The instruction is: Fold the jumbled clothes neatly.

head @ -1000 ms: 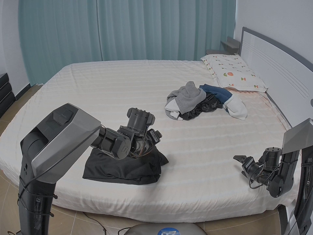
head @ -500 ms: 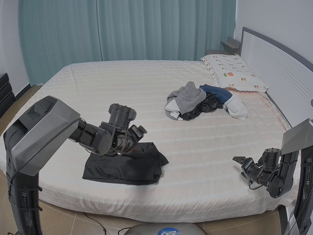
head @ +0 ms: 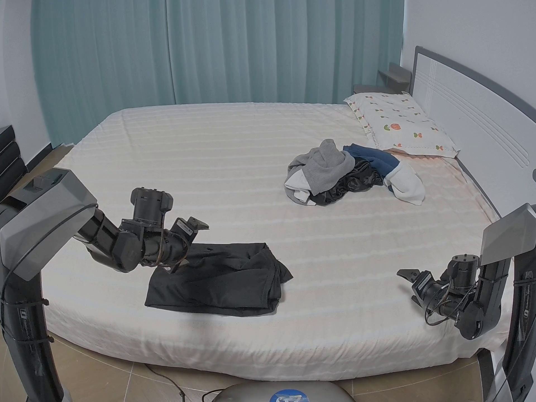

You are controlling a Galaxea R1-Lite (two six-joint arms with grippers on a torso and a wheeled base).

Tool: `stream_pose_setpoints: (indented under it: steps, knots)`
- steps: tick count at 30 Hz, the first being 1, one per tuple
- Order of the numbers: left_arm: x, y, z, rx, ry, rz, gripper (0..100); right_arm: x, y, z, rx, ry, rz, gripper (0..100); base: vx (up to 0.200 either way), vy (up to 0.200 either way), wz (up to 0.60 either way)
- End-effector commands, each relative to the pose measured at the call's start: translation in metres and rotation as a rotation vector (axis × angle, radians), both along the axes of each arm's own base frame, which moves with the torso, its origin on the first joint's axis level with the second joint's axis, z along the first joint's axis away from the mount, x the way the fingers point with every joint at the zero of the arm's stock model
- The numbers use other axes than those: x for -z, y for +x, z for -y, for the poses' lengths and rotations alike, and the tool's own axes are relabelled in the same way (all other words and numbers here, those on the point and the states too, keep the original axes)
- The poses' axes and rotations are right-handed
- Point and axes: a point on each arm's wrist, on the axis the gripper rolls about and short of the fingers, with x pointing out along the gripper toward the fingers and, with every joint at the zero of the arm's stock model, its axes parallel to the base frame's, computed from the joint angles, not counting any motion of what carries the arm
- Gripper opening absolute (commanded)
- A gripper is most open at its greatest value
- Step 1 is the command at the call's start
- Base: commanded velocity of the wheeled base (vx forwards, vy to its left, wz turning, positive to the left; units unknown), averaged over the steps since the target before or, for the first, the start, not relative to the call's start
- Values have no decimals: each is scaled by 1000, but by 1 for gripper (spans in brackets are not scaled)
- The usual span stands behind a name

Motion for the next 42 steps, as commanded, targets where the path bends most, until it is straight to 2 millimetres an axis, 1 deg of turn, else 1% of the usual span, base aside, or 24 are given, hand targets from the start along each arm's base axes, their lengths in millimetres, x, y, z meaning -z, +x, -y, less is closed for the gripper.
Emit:
stream_pose_setpoints:
  steps: [1,8,9,12,19,22,29,30,33,35,42]
  knots:
    - [22,-5,-19,-45,-92,-54,100,0,0,-1,-5,0,-1,100,0,200,0]
    - [25,-7,-22,-55,-113,-50,100,1,-1,-2,-7,0,-4,100,0,200,0]
    - [28,-7,-27,-67,-110,-55,100,1,-1,-5,-18,1,-4,100,0,200,0]
    - [26,-6,-33,-82,-116,-53,100,1,-1,-6,-15,0,-4,100,0,200,0]
    - [28,-10,-33,-83,-115,-60,100,-2,-1,-11,-29,1,5,100,0,200,0]
    - [28,-11,-33,-82,-120,-41,100,-5,-4,-18,-56,2,14,100,0,200,0]
    - [28,-11,-33,-82,-121,-32,100,-10,-11,-45,-146,5,38,100,0,200,0]
    - [28,-11,-33,-82,-121,-32,100,-10,-11,-45,-146,5,38,100,0,0,0]
    - [28,-11,-33,-82,-121,-32,100,-9,-12,-56,-188,4,40,100,0,0,0]
    - [28,-11,-33,-82,-122,-31,100,-8,-12,-59,-199,1,41,100,0,0,0]
    - [29,-12,-33,-78,-117,-35,100,-8,-6,-61,-205,-4,64,100,0,0,0]
